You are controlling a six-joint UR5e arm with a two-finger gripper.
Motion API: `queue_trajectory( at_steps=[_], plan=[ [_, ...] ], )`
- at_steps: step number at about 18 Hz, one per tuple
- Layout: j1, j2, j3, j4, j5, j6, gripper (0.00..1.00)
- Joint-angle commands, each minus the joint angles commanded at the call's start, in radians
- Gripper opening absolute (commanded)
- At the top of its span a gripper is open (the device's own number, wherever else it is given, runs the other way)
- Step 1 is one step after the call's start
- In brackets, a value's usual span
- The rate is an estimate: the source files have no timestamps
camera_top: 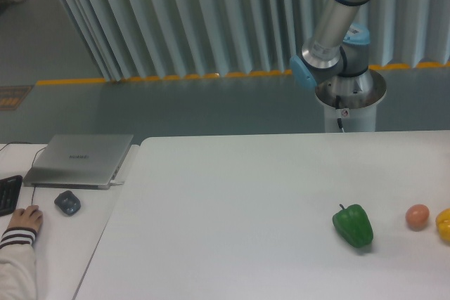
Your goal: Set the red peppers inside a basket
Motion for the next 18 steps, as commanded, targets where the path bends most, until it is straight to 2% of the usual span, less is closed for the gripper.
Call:
queue_trajectory(
  at_steps=[3,5,6,7,10,11,18],
  plan=[
    [0.025,0.005,-0.032,0.003,0.006,0.071,0.45],
    [0.032,0.003,-0.043,0.006,0.014,0.092,0.54],
    [0.032,0.002,-0.043,0.006,0.014,0.092,0.61],
    [0.031,0.000,-0.043,0.005,0.014,0.092,0.75],
    [0.026,-0.001,-0.043,0.012,0.014,0.082,0.85],
    [0.025,-0.003,-0.043,0.015,0.014,0.080,1.00],
    [0.009,0.003,-0.040,0.015,0.009,0.080,1.00]
  ],
)
